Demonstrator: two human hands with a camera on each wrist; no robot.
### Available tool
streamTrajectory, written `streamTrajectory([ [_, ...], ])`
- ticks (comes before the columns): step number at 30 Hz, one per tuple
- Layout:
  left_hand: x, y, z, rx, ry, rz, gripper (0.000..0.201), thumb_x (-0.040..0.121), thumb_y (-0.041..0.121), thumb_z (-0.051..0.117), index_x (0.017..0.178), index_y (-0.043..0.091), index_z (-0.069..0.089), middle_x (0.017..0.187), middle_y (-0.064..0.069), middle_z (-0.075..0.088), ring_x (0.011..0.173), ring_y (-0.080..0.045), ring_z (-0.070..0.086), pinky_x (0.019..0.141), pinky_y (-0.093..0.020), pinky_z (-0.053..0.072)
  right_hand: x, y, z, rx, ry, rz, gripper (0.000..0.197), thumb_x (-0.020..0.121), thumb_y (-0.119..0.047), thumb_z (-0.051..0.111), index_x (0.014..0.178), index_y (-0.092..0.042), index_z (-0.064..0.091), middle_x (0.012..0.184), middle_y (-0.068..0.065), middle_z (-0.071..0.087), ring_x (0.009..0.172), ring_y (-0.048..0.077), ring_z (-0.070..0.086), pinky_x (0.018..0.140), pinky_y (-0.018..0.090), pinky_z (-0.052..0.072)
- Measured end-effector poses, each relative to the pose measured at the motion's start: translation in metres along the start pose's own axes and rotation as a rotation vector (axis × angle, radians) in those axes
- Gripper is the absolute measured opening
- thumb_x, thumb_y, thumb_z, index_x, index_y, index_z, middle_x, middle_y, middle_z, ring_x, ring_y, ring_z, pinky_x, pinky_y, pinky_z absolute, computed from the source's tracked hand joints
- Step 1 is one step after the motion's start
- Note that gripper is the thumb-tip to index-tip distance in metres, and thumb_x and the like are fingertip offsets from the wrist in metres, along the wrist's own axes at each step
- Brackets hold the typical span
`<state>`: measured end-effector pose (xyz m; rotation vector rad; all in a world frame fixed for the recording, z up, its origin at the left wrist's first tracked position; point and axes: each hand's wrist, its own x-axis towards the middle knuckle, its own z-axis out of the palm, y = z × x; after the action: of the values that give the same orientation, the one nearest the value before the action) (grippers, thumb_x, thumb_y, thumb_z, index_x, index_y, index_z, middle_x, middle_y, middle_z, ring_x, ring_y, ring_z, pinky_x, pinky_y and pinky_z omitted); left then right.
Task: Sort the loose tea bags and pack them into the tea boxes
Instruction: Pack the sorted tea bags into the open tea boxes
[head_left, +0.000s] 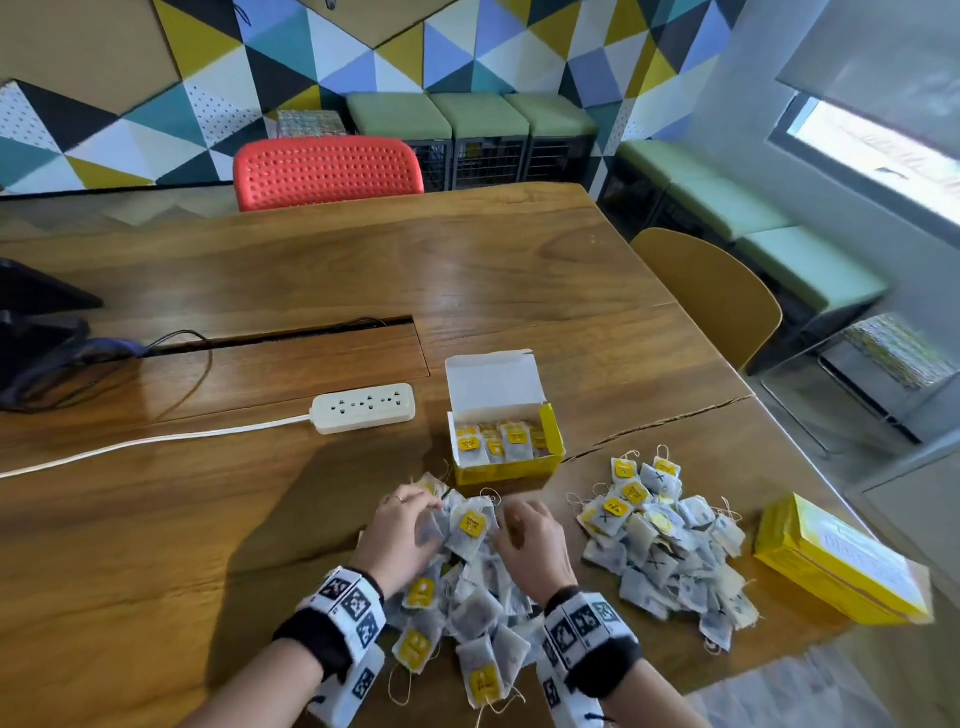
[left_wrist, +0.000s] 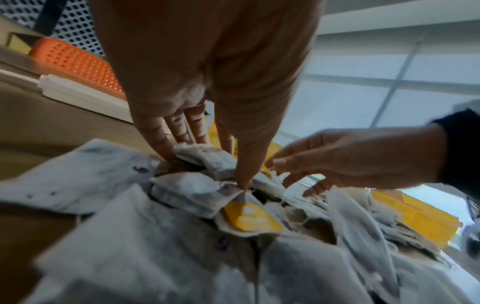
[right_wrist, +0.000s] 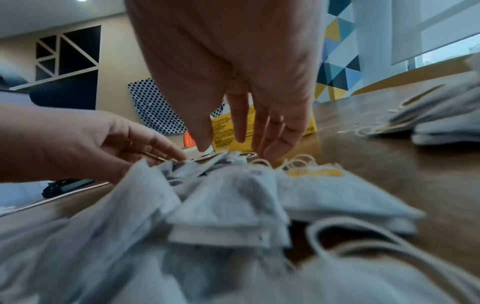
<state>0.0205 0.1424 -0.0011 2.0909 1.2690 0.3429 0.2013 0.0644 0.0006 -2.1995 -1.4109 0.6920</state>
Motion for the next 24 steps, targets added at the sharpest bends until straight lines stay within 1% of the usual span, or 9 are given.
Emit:
streamTrajectory([
  [3, -0.006, -0.003, 0.002, 0.069, -0.073, 0.001, 0.049, 0.079, 0.023, 0.076, 0.124, 0.027, 0.058, 0.131, 0.009, 0.044, 0.122, -0.014, 0.041, 0.102, -0.034, 0.041, 0.007, -0.017, 0.005, -0.022, -0.051, 0.013, 0.047, 0.083, -0.037, 0.069, 0.123, -0.015, 0.056, 0.118, 0.004, 0.052, 0.110, 0.021, 0.050, 0.092, 0.024, 0.038],
  [6, -0.006, -0.002, 0.003, 0.083, -0.062, 0.028, 0.047, 0.082, 0.018, 0.071, 0.126, 0.026, 0.056, 0.132, 0.007, 0.043, 0.125, -0.015, 0.039, 0.104, -0.031, 0.039, 0.018, -0.033, 0.010, -0.074, -0.106, 0.108, 0.060, 0.078, -0.039, 0.073, 0.125, -0.011, 0.048, 0.122, 0.008, 0.043, 0.116, 0.026, 0.046, 0.099, 0.033, 0.041],
  [9, -0.005, 0.000, 0.004, 0.078, -0.027, 0.060, 0.039, 0.088, 0.007, 0.059, 0.123, 0.022, 0.057, 0.128, 0.006, 0.048, 0.121, -0.015, 0.043, 0.100, -0.026, 0.041, 0.024, -0.041, 0.013, -0.084, -0.158, 0.130, 0.054, 0.079, -0.032, 0.074, 0.123, -0.010, 0.049, 0.122, 0.010, 0.045, 0.115, 0.028, 0.048, 0.098, 0.031, 0.040],
  [12, -0.002, -0.001, 0.002, 0.005, 0.044, 0.042, 0.031, 0.089, 0.004, 0.053, 0.114, 0.020, 0.062, 0.117, 0.003, 0.058, 0.111, -0.016, 0.053, 0.091, -0.022, 0.044, 0.026, -0.041, 0.012, -0.087, -0.203, 0.125, 0.041, 0.080, -0.025, 0.072, 0.117, -0.011, 0.059, 0.120, 0.008, 0.056, 0.115, 0.024, 0.052, 0.096, 0.029, 0.043],
  [14, -0.001, -0.003, -0.003, -0.072, 0.083, -0.007, 0.031, 0.089, 0.002, 0.053, 0.115, 0.017, 0.062, 0.113, -0.001, 0.063, 0.105, -0.015, 0.058, 0.083, -0.016, 0.043, 0.027, -0.039, 0.008, -0.031, -0.188, 0.126, 0.033, 0.078, -0.018, 0.073, 0.110, -0.012, 0.066, 0.114, 0.005, 0.065, 0.109, 0.020, 0.058, 0.089, 0.023, 0.045],
  [17, -0.001, -0.005, -0.012, -0.195, 0.154, -0.077, 0.031, 0.087, 0.001, 0.058, 0.116, 0.013, 0.059, 0.111, -0.003, 0.067, 0.093, -0.009, 0.059, 0.077, -0.008, 0.038, 0.027, -0.036, -0.003, 0.098, -0.144, 0.151, 0.018, 0.076, -0.013, 0.074, 0.093, -0.020, 0.072, 0.096, -0.001, 0.069, 0.090, 0.012, 0.060, 0.074, 0.015, 0.041],
  [20, -0.004, -0.007, -0.016, -0.316, 0.167, -0.184, 0.031, 0.085, 0.004, 0.062, 0.112, 0.017, 0.056, 0.112, 0.000, 0.065, 0.097, -0.009, 0.059, 0.078, -0.012, 0.041, 0.025, -0.033, -0.011, 0.242, -0.095, 0.185, 0.018, 0.073, -0.017, 0.079, 0.072, -0.030, 0.067, 0.081, -0.009, 0.069, 0.079, 0.012, 0.064, 0.073, 0.024, 0.053],
  [22, -0.007, -0.007, -0.018, -0.412, 0.120, -0.246, 0.032, 0.083, 0.003, 0.064, 0.108, 0.021, 0.054, 0.113, 0.001, 0.062, 0.102, -0.010, 0.058, 0.078, -0.016, 0.042, 0.021, -0.034, -0.016, 0.402, -0.081, 0.239, 0.021, 0.072, -0.013, 0.081, 0.071, -0.028, 0.067, 0.077, -0.004, 0.070, 0.072, 0.014, 0.066, 0.069, 0.029, 0.058],
  [24, -0.009, -0.006, -0.019, -0.533, 0.069, -0.282, 0.033, 0.082, -0.001, 0.064, 0.106, 0.019, 0.053, 0.116, -0.001, 0.059, 0.109, -0.011, 0.056, 0.082, -0.017, 0.043, 0.016, -0.035, -0.019, 0.592, -0.090, 0.292, 0.019, 0.075, -0.004, 0.078, 0.079, -0.018, 0.067, 0.077, 0.005, 0.070, 0.068, 0.016, 0.065, 0.064, 0.028, 0.057],
])
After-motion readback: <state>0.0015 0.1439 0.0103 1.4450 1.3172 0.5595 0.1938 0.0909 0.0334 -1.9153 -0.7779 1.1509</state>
